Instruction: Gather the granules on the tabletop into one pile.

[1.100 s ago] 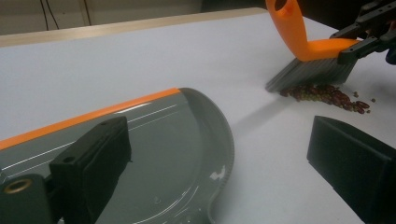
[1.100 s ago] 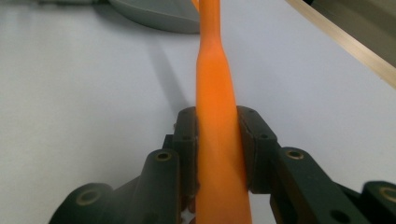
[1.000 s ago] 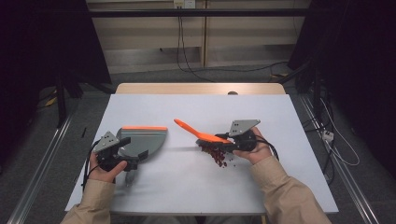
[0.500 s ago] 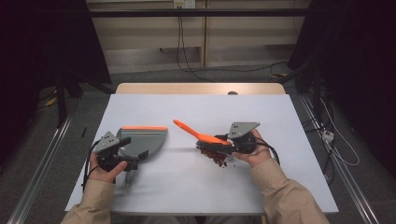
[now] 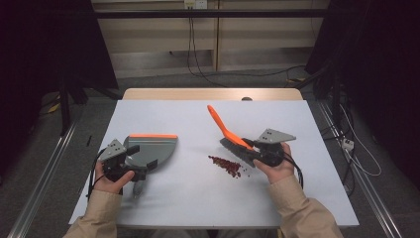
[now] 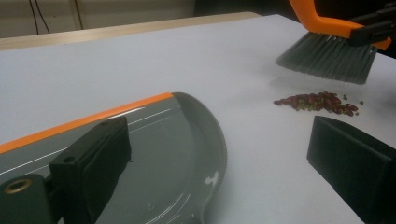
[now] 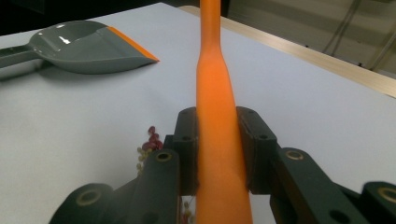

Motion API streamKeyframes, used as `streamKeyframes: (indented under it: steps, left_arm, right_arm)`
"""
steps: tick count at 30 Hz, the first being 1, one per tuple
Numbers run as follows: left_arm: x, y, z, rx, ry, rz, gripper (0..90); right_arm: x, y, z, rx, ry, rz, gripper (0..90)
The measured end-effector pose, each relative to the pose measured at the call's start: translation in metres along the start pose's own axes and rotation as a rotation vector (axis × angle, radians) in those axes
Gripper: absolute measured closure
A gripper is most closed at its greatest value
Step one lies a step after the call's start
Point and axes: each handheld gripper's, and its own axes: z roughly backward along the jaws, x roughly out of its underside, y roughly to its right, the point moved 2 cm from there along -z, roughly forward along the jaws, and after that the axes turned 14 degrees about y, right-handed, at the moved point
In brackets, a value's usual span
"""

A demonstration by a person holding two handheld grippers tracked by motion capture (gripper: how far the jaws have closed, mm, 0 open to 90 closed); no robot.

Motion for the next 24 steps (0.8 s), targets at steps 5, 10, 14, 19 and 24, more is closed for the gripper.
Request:
streamKeyframes:
  steps: [5,10,14,19,24]
  left_arm:
    - [-0.001,0.002,0.0,0.002,0.003,-0.003,6.2]
    - [-0.001,0.003,0.0,0.001,0.0,-0.003,6.2]
    - [-0.001,0.003,0.0,-0.003,-0.004,-0.01,6.2]
    - [-0.001,0.003,0.0,-0.007,-0.004,-0.008,6.2]
    - [-0.001,0.004,0.001,-0.006,-0.003,-0.011,6.2]
  right_arm:
    - [0.011,-0.01,0.022,0.085,0.012,-0.027,71.3]
    - [0.015,-0.015,0.039,0.22,0.012,-0.031,71.4]
    - [0.026,-0.021,0.037,0.273,0.003,-0.038,71.4]
    - [0.026,-0.035,0.026,0.337,0.009,-0.024,71.4]
    - [0.025,-0.043,0.015,0.396,0.019,-0.048,71.3]
